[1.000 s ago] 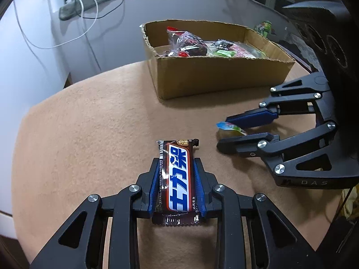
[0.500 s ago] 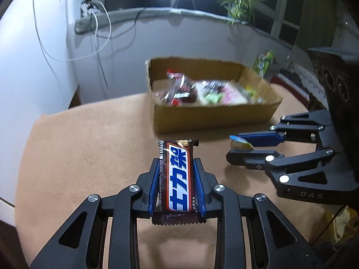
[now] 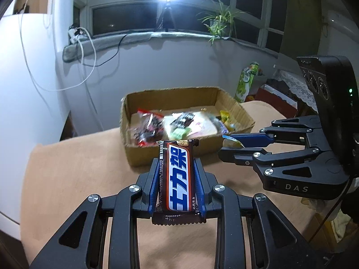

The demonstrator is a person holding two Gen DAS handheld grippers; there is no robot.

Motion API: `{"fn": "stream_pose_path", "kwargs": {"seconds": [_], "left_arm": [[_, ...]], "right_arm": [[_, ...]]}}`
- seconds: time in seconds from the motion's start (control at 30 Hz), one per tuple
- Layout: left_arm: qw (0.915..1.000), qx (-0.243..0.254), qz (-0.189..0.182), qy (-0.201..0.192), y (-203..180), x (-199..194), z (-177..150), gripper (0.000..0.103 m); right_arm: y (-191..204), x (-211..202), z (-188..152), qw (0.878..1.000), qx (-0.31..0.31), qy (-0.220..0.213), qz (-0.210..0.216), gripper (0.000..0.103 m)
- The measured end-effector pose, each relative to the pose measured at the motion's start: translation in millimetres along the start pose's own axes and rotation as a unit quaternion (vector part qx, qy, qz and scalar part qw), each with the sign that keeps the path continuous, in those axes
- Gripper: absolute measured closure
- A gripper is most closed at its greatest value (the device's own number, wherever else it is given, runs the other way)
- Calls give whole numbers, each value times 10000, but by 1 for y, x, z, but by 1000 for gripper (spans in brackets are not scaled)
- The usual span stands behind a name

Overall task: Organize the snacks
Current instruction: 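Carry the chocolate bar with the left gripper while the right gripper carries the jelly cup into the box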

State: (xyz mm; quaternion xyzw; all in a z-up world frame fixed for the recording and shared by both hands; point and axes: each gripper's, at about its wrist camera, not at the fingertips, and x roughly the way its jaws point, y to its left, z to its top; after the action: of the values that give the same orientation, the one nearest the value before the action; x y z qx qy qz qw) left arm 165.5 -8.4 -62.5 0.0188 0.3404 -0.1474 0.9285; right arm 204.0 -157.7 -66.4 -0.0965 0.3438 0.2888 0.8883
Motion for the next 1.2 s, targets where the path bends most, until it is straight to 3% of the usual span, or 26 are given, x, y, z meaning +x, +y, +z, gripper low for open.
{"fn": "stream_pose_path", "kwargs": {"seconds": [0.33, 0.57, 0.77, 1.2], "left_arm": [[9999, 41, -39, -122, -10, 7, 22, 77], [9997, -198, -53, -117, 0, 21, 38, 77], [9989, -442, -72, -96, 7, 36, 48, 77], [9990, -438, -11, -24, 8, 57, 61, 77]], "right_arm": [[-33, -12, 16, 9993, 207, -232, -197, 77], [-61, -12, 30, 9980, 434, -324, -326, 77], [-80, -4, 38, 9968, 609, -317, -403, 77], [-106, 20, 39, 9943, 906, -165, -543, 77]]}}
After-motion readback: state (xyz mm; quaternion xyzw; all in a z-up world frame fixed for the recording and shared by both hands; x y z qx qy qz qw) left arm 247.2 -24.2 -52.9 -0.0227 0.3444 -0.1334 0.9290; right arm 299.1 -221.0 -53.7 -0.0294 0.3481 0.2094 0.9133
